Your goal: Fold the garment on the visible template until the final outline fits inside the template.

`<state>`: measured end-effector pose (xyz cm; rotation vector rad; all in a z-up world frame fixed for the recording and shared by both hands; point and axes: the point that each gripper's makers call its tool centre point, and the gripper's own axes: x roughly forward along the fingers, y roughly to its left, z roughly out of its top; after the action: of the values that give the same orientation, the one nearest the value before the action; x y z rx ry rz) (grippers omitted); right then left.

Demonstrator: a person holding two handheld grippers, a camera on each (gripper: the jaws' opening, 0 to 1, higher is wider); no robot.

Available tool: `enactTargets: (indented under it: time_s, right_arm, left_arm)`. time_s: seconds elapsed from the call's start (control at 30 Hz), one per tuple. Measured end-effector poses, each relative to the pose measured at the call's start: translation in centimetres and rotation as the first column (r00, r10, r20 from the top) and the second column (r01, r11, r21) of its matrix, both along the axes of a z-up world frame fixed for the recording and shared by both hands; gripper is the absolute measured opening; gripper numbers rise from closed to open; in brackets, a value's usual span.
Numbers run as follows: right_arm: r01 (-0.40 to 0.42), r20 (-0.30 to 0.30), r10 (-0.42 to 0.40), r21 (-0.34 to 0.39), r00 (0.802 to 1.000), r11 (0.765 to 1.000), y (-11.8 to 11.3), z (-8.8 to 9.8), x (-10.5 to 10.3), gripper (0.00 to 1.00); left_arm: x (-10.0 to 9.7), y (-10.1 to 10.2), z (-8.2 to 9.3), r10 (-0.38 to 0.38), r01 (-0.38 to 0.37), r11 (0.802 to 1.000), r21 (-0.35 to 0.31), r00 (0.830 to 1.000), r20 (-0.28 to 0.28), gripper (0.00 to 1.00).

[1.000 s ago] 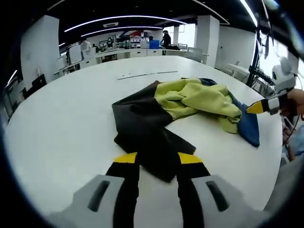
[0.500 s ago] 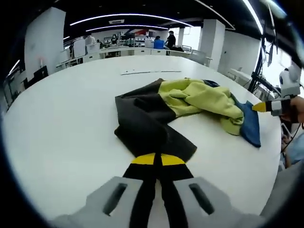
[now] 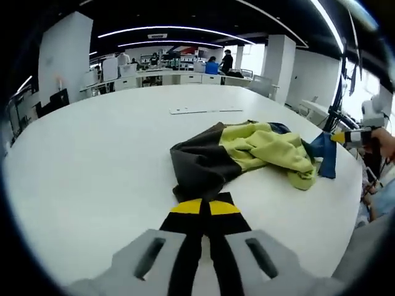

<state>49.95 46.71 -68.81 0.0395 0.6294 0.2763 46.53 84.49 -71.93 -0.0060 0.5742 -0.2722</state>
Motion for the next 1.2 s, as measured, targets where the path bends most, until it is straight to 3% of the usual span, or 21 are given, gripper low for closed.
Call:
enactTargets:
  time_s: [0.13, 0.23, 0.47, 0.73, 0.9, 1.03, 1.2]
  right_arm:
    - [0.018, 0.012, -0.018, -0.03, 1.0, 0.999, -2.1, 0.8, 1.4, 0.0]
    - [0.043, 0.018, -0.042, -0.033, 0.999, 0.999, -3.8, 1.4, 2.4, 0.0]
    - [0.074, 0.032, -0.072, -0.084, 0.997, 0.994, -7.6, 2.4, 4.8, 0.0]
    - [0.087, -0.023, -0.091, -0.161, 0.996, 0.983, -10.5, 0.8, 5.7, 0.0]
    - [0.097, -0.035, -0.105, -0.184, 0.994, 0.978, -11.8, 0.2, 6.5, 0.0]
    - [0.107, -0.041, -0.124, -0.285, 0.991, 0.953, -13.6, -0.4, 7.1, 0.0]
    - [0.113, -0.06, -0.136, -0.294, 0.989, 0.949, -14.6, -1.4, 7.7, 0.0]
  left_arm:
    - [0.4, 1.7, 0.1, 0.033, -0.033, 0.999, -0.012, 0.999, -0.008, 0.0]
    - [1.0, 3.4, -0.1, 0.064, -0.064, 0.998, 0.02, 0.998, -0.004, 0.0]
    - [1.8, 6.0, -1.4, 0.102, -0.1, 0.994, 0.039, 0.993, -0.052, 0.0]
    - [3.0, 8.0, -2.4, 0.148, -0.146, 0.989, 0.032, 0.986, -0.078, 0.0]
    - [3.7, 8.8, -2.5, 0.168, -0.162, 0.984, 0.077, 0.982, -0.088, 0.0]
    - [4.4, 9.5, -2.5, 0.179, -0.171, 0.981, 0.089, 0.979, -0.093, 0.0]
    - [5.1, 10.2, -3.2, 0.191, -0.18, 0.979, 0.097, 0.974, -0.124, 0.0]
